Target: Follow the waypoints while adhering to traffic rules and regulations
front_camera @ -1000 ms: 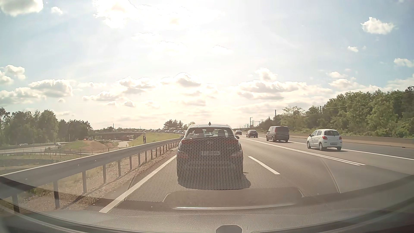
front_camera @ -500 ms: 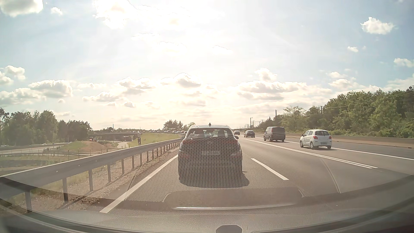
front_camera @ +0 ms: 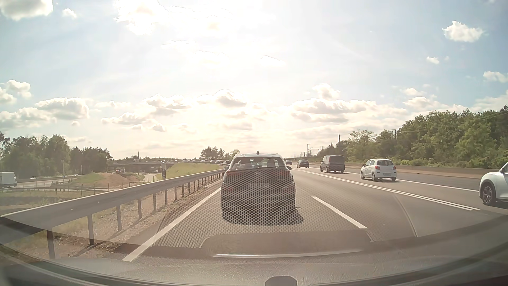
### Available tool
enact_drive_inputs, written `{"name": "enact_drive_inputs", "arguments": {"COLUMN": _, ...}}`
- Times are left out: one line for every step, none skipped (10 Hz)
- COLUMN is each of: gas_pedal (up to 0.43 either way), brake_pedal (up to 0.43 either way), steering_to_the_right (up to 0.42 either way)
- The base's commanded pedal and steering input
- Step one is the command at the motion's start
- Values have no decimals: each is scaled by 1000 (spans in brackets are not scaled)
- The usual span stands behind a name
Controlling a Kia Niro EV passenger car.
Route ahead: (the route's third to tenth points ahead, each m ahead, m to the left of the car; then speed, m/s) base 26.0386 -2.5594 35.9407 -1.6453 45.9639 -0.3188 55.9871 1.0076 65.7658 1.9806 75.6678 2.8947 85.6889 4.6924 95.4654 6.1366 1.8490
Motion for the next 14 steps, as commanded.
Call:
{"name": "enact_drive_inputs", "arguments": {"gas_pedal": 67, "brake_pedal": 0, "steering_to_the_right": -3}}
{"name": "enact_drive_inputs", "arguments": {"gas_pedal": 67, "brake_pedal": 0, "steering_to_the_right": -4}}
{"name": "enact_drive_inputs", "arguments": {"gas_pedal": 79, "brake_pedal": 0, "steering_to_the_right": -4}}
{"name": "enact_drive_inputs", "arguments": {"gas_pedal": 87, "brake_pedal": 0, "steering_to_the_right": -4}}
{"name": "enact_drive_inputs", "arguments": {"gas_pedal": 87, "brake_pedal": 0, "steering_to_the_right": -4}}
{"name": "enact_drive_inputs", "arguments": {"gas_pedal": 87, "brake_pedal": 0, "steering_to_the_right": -4}}
{"name": "enact_drive_inputs", "arguments": {"gas_pedal": 87, "brake_pedal": 0, "steering_to_the_right": -5}}
{"name": "enact_drive_inputs", "arguments": {"gas_pedal": 98, "brake_pedal": 0, "steering_to_the_right": -8}}
{"name": "enact_drive_inputs", "arguments": {"gas_pedal": 110, "brake_pedal": 0, "steering_to_the_right": -12}}
{"name": "enact_drive_inputs", "arguments": {"gas_pedal": 130, "brake_pedal": 0, "steering_to_the_right": -15}}
{"name": "enact_drive_inputs", "arguments": {"gas_pedal": 130, "brake_pedal": 0, "steering_to_the_right": -16}}
{"name": "enact_drive_inputs", "arguments": {"gas_pedal": 130, "brake_pedal": 0, "steering_to_the_right": -18}}
{"name": "enact_drive_inputs", "arguments": {"gas_pedal": 130, "brake_pedal": 0, "steering_to_the_right": -18}}
{"name": "enact_drive_inputs", "arguments": {"gas_pedal": 130, "brake_pedal": 0, "steering_to_the_right": -18}}
